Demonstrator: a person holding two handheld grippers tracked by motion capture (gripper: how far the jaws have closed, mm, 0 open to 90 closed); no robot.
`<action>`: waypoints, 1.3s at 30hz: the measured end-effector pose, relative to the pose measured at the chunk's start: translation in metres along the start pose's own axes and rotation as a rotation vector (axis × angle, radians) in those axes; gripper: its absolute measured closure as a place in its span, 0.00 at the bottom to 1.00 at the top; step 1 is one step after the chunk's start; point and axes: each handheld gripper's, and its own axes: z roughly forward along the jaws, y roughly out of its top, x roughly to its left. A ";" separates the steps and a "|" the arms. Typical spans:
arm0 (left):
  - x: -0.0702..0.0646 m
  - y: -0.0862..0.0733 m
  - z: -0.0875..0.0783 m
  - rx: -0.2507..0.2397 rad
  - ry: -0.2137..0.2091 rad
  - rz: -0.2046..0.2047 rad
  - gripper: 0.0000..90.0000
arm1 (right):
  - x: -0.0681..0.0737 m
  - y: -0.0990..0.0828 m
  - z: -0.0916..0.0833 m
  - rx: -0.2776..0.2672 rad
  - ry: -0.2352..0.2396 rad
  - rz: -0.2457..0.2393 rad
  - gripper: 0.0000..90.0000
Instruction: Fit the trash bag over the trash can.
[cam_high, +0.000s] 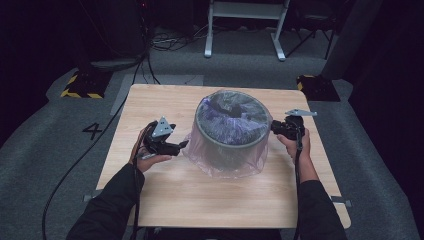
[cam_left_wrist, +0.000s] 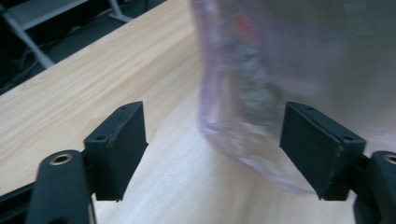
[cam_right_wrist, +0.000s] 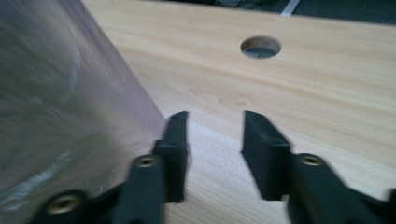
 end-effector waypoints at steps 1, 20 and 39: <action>-0.002 -0.001 -0.003 0.001 -0.001 0.000 0.21 | -0.001 0.001 -0.003 -0.003 0.002 0.007 0.61; -0.040 -0.048 -0.017 0.113 -0.155 0.005 0.17 | 0.005 0.027 -0.062 -0.133 0.067 -0.049 0.23; -0.049 -0.075 -0.013 0.189 -0.179 -0.015 0.18 | 0.049 0.061 -0.098 -0.151 0.077 -0.230 0.21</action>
